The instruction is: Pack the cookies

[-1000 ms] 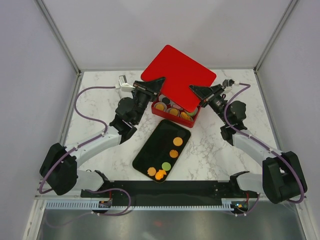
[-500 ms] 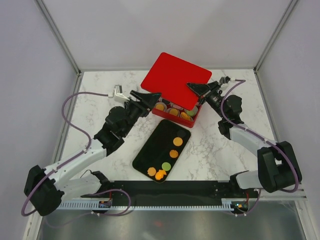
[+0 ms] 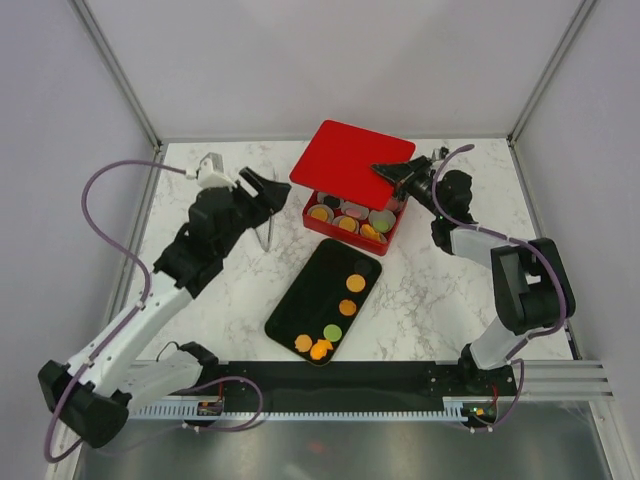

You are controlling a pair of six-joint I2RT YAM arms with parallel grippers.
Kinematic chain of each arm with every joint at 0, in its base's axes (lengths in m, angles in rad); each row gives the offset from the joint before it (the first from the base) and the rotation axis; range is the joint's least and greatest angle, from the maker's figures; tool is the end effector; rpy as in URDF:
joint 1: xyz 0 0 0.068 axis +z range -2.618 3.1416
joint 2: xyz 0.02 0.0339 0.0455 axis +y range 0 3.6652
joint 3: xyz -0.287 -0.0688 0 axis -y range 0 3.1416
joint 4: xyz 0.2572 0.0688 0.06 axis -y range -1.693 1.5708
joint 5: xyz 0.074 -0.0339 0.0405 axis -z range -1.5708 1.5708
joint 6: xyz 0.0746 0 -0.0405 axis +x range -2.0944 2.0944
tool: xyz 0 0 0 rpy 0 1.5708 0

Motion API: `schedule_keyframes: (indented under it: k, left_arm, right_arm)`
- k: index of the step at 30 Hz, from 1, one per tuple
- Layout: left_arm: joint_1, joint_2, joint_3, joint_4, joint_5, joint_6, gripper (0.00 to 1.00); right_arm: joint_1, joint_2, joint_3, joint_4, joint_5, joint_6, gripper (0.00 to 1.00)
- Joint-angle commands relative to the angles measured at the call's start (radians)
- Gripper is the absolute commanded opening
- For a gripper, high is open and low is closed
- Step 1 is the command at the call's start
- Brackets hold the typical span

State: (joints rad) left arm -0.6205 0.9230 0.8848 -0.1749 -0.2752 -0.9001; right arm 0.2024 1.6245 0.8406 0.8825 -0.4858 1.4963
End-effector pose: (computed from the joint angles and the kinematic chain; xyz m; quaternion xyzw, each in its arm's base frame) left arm 0.2141 -0.1281 0.3617 -0.1927 0.7514 -0.3513 0.5243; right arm 0.3840 0.1144 0.2748 0.2506 0.6274 0.6468 0.3539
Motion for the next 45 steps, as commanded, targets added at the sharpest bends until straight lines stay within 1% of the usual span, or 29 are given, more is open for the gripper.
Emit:
schedule_keyframes:
  k: [1,2,3,4,5,6,7,8,10,12,15,22,29,32,40,45]
  left_arm:
    - [0.166,0.171,0.234,-0.077,0.138,0.16,0.79]
    - [0.2,0.213,0.279,-0.092,0.198,0.183,0.78]
    - [0.226,0.255,0.328,-0.11,0.214,0.202,0.78]
    - [0.267,0.307,0.424,-0.12,0.235,0.24,0.78]
    - [0.287,0.404,0.477,-0.135,0.267,0.257,0.78]
    - [0.3,0.466,0.529,-0.168,0.336,0.294,0.77]
    - [0.304,0.515,0.622,-0.187,0.353,0.311,0.76]
    - [0.306,0.605,0.653,-0.199,0.363,0.32,0.75]
    - [0.306,0.68,0.716,-0.195,0.412,0.351,0.74]
    - [0.306,0.768,0.737,-0.193,0.422,0.354,0.74]
    - [0.304,0.855,0.747,-0.152,0.449,0.354,0.74]
    - [0.303,0.994,0.789,-0.12,0.496,0.374,0.77]
    - [0.303,1.083,0.809,-0.121,0.485,0.406,0.81]
    - [0.303,1.117,0.822,-0.117,0.499,0.409,0.83]
    - [0.303,1.168,0.833,-0.075,0.564,0.405,0.84]
    - [0.301,1.186,0.836,-0.055,0.631,0.403,0.84]
  right_arm:
    - [-0.004,0.055,0.051,0.094,-0.095,-0.025,0.0]
    - [-0.004,0.072,0.046,0.101,-0.102,-0.028,0.0]
    - [-0.009,0.078,0.04,0.095,-0.102,-0.037,0.0]
    - [-0.011,0.087,0.038,0.079,-0.103,-0.056,0.0]
    - [-0.012,0.106,0.037,0.078,-0.105,-0.062,0.0]
    - [-0.014,0.116,0.037,0.104,-0.112,-0.061,0.0]
    - [-0.015,0.129,0.037,0.124,-0.115,-0.056,0.0]
    - [-0.014,0.158,0.037,0.145,-0.12,-0.038,0.0]
    - [-0.014,0.187,0.046,0.185,-0.129,-0.022,0.0]
    - [-0.014,0.221,0.055,0.197,-0.134,-0.018,0.0]
    - [-0.014,0.259,0.063,0.216,-0.134,-0.022,0.0]
    - [-0.018,0.313,0.063,0.256,-0.132,-0.028,0.0]
    - [-0.031,0.379,0.037,0.335,-0.132,-0.024,0.0]
    - [-0.032,0.408,0.04,0.401,-0.129,-0.01,0.0]
    - [-0.037,0.449,0.045,0.427,-0.129,-0.011,0.0]
    - [-0.05,0.456,0.022,0.434,-0.129,-0.013,0.0]
